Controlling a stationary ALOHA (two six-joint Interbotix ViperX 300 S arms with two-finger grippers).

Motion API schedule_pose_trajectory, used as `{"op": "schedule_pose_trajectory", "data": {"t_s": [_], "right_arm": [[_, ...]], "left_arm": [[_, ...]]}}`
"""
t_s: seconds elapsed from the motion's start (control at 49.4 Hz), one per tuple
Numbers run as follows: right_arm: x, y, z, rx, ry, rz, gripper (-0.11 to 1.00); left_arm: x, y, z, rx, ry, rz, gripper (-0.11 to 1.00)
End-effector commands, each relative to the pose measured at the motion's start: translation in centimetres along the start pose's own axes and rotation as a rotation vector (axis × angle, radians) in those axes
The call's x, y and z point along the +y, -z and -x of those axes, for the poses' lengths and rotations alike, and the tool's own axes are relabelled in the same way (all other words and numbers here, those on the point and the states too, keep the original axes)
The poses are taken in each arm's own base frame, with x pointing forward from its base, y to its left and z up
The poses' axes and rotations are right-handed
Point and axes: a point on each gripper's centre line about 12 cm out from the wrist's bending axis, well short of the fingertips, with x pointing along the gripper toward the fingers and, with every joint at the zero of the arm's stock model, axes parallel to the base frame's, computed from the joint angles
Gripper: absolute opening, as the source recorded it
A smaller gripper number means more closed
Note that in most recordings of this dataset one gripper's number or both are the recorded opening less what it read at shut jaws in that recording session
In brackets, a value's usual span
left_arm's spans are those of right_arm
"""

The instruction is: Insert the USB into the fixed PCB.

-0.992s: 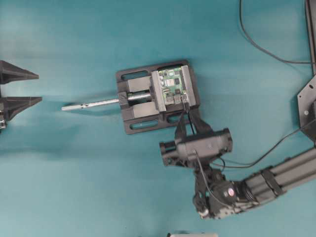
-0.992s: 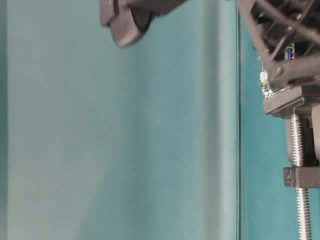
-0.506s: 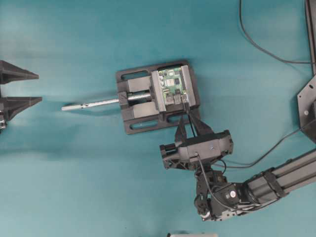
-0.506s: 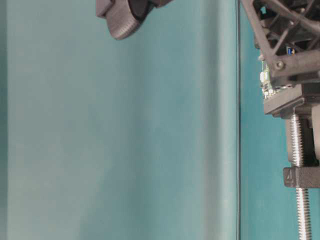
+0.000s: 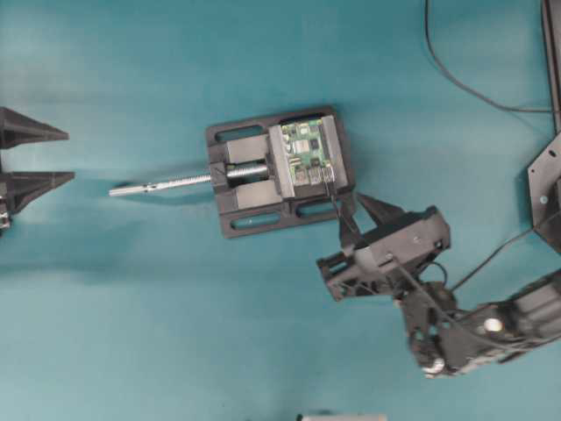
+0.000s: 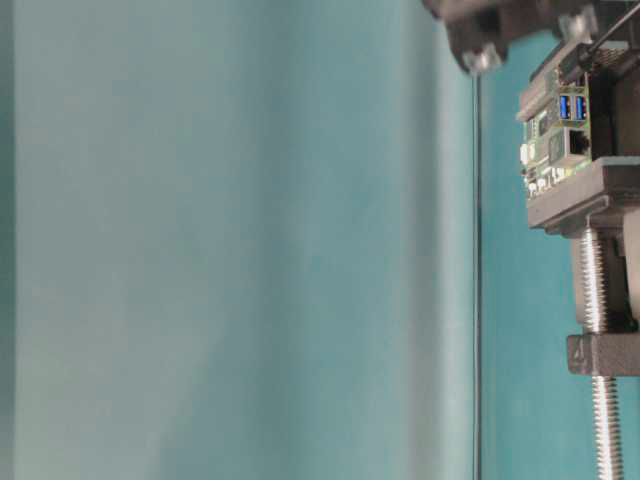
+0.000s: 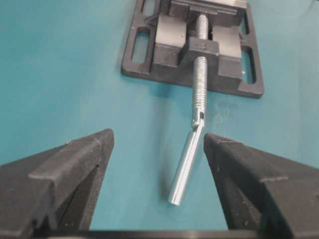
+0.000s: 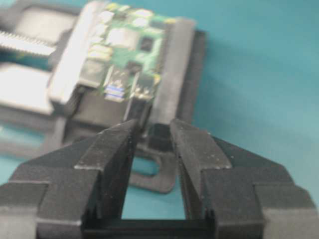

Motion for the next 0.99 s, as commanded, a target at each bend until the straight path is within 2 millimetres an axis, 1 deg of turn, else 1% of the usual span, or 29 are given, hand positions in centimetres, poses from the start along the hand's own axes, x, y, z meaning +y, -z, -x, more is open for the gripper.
{"op": "schedule_pose_trajectory", "data": {"t_s": [0.0, 0.081, 0.263, 0.425, 0.587, 0.749, 0.891, 0.972], "right_arm": [[-0.5, -1.4, 0.3, 0.009, -0.124, -0.026, 0.4], [-1.5, -1.7, 0.2, 0.0, -0.231, -0.021, 0.41], [-3.9, -2.2, -0.1, -0.032, -0.375, -0.049, 0.41], [-6.1, -2.3, -0.7, -0.051, -0.503, -0.009, 0.42], [-9.4, -2.2, -1.6, -0.034, -0.603, 0.034, 0.44], [-12.6, -2.3, -2.4, -0.082, -0.714, 0.081, 0.46], [-14.8, -2.7, -2.9, -0.129, -0.793, 0.109, 0.46], [-15.8, -2.4, -3.2, -0.121, -0.826, 0.131, 0.46]], "left_arm": [[0.0, -0.5, -0.1, -0.011, -0.001, 0.007, 0.89], [-0.1, -0.5, -0.1, -0.012, 0.0, 0.007, 0.89], [0.0, -0.5, -0.1, -0.009, 0.0, 0.007, 0.89], [-0.1, -0.5, -0.1, -0.012, 0.0, 0.007, 0.89], [0.0, -0.5, -0.1, -0.011, -0.001, 0.007, 0.89], [-0.1, -0.5, -0.1, -0.012, 0.0, 0.007, 0.89], [-0.1, -0.5, -0.1, -0.011, 0.0, 0.007, 0.89], [0.0, -0.4, -0.1, -0.008, 0.0, 0.007, 0.89]]}}
